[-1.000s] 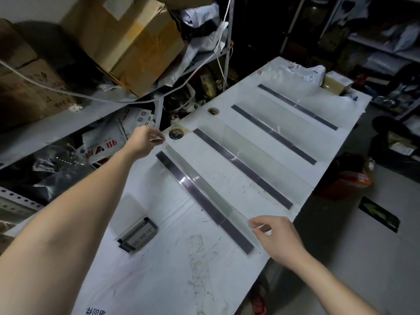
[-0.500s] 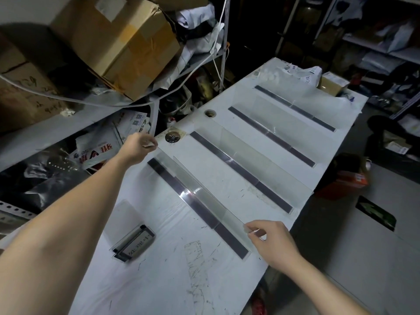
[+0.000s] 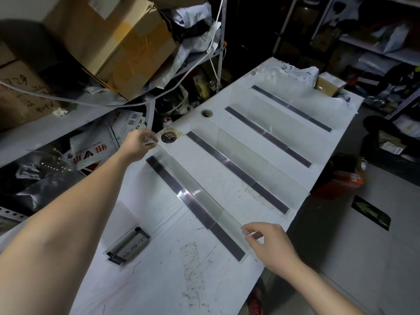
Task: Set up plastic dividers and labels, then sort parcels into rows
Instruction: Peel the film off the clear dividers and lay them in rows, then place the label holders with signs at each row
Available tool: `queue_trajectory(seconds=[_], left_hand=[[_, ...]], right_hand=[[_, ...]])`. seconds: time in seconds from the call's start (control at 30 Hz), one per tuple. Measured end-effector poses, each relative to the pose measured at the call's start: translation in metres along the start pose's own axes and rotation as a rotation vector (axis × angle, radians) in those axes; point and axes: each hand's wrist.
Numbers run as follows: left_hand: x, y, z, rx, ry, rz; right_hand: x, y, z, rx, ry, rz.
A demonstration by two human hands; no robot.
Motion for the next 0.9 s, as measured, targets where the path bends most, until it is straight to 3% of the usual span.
queue_trajectory(seconds=[0.47,0.73,0.9], left_hand=[[-0.014,-0.027,-0.014,-0.019,0.062,-0.04],[-0.034,-0.103,-0.034,-0.032,0.088,-0.137],[-0.035,-0.174,-0.043,-0.044,0.092,-0.282]], right_hand=[[0.012,-0.005,-0.009,0.042,-0.157,-0.043],[0.026,-0.006,-0.015,0.037,-0.174,-0.117],[0.042,-0.004,-0.012,-0.009,-0.195,-0.286]])
Point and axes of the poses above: each hand's wrist, its own y-axis towards the middle knuckle, its own z-axis out of the palm, x = y × z
